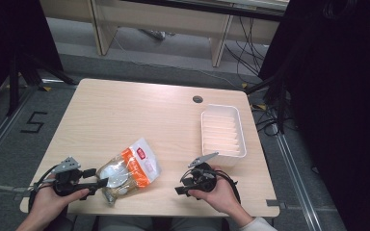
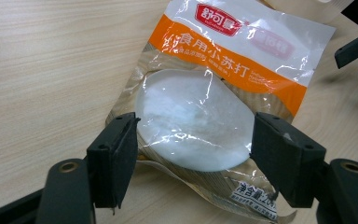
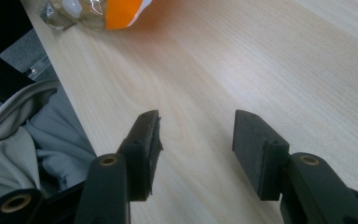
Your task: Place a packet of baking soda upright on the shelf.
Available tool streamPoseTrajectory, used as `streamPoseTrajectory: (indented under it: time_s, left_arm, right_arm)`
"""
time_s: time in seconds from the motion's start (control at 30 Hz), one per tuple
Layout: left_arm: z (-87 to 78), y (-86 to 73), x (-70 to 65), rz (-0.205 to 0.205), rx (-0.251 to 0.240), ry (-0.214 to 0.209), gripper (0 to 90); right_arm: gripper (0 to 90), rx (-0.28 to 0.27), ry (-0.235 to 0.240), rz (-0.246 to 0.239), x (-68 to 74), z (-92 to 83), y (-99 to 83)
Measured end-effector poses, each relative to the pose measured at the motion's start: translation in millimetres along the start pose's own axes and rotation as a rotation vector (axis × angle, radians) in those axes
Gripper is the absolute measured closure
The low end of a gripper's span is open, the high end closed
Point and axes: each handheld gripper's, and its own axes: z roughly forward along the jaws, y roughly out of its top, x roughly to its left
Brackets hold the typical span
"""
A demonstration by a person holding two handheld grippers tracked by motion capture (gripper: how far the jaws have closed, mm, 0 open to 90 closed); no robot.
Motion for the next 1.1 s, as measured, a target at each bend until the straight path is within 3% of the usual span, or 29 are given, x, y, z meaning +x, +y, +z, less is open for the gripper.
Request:
streamPoseTrajectory:
  time_s: [0.1,0.17,0.2,0.23,0.37,0.67,1.07,1.1]
  left_arm:
    - [0.1,-0.1,-0.1,-0.001,0.001,0.001,31.2]
    - [-0.1,-0.1,0.2,0.002,0.004,0.001,31.2]
    - [0.1,-0.2,0.2,0.001,0.001,-0.001,31.2]
    - [-0.4,0.3,-0.1,0.002,0.003,0.002,31.2]
    - [0.2,0.2,-0.5,0.004,0.006,0.003,31.2]
    - [0.4,0.2,-0.4,0.01,0.008,-0.002,31.2]
    - [0.7,0.3,-0.6,0.005,0.005,-0.005,31.3]
    - [0.7,0.3,-0.6,0.005,0.005,-0.005,31.3]
  right_arm:
    - [52.1,-0.006,0.005,-0.006,1.1,-0.5,2.0]
    - [52.2,0.021,0.01,0.058,6.1,-1.4,3.5]
    - [52.2,0.021,0.01,0.058,6.1,-1.4,3.5]
    - [52.3,-0.008,0.012,-0.003,2.0,0.5,5.0]
    - [52.3,-0.027,0.01,-0.014,4.8,2.3,18.8]
    - [52.3,-0.052,0.025,0.002,7.7,10.4,42.8]
    - [51.9,-0.036,0.042,-0.029,17.3,30.8,71.2]
    - [51.9,-0.031,0.038,-0.014,18.9,32.4,72.9]
